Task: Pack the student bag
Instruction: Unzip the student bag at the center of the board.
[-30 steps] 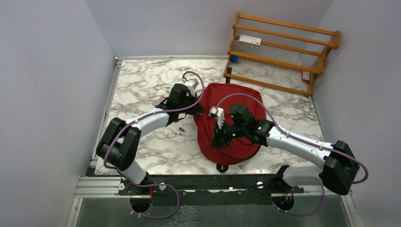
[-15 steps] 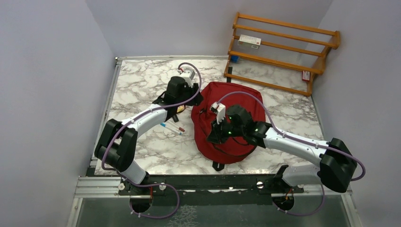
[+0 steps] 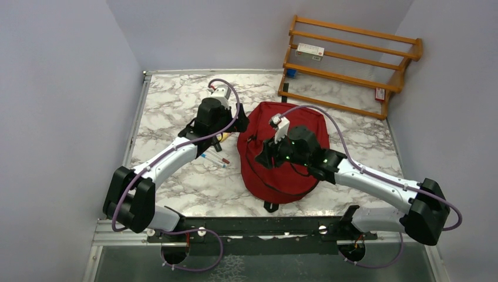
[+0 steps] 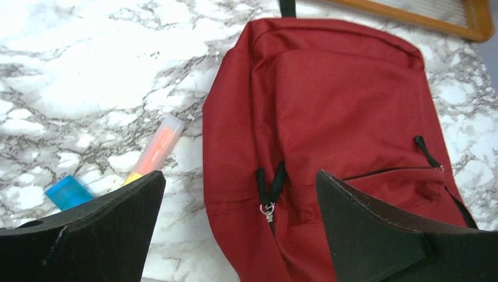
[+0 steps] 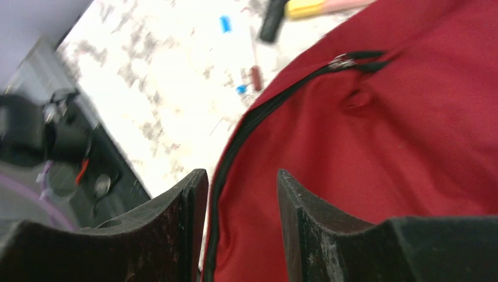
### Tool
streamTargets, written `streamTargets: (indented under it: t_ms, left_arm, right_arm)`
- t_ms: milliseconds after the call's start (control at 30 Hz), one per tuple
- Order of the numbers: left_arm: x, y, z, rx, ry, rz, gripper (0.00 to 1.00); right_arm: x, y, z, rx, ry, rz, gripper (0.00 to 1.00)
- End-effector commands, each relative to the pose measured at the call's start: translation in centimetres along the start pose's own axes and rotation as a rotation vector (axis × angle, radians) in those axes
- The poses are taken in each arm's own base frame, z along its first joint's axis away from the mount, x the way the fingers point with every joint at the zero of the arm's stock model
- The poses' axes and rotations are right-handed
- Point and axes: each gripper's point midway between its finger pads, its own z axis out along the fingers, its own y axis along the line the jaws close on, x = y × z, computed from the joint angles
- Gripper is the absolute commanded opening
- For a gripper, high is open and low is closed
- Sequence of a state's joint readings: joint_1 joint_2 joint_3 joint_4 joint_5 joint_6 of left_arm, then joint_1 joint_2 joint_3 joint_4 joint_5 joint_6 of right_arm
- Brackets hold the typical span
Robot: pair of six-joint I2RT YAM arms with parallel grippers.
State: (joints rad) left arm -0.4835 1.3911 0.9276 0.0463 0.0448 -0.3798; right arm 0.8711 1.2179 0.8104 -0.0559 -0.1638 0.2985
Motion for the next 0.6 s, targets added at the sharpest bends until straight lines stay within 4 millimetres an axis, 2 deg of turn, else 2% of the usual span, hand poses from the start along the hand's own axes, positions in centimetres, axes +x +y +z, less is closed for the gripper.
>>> streamTargets:
  t_ms: [0, 167, 433, 567]
  left_arm:
    - [1.4, 0.8, -0.6, -0.025, 0.035, -0.026, 0.99]
    - [1.9, -0.3, -0.5, 0.044, 0.056, -0.013, 0.99]
    - [3.5, -2.5, 0.0, 0.098, 0.103, 0.009, 0.99]
    - [4.8, -3.3, 0.1, 0.090, 0.132, 0.031, 0.99]
  right_arm:
    - [-4.0, -5.0, -2.2, 0.348, -0.157, 0.110, 0.51]
    - [-2.7, -9.4, -4.6, 0.582, -0.130, 0.229, 0.51]
    - [-0.7, -16.1, -8.1, 0.706, -0.094, 0.386, 0.52]
    - [0.5, -18.8, -9.0, 0.760, -0.055, 0.421, 0.52]
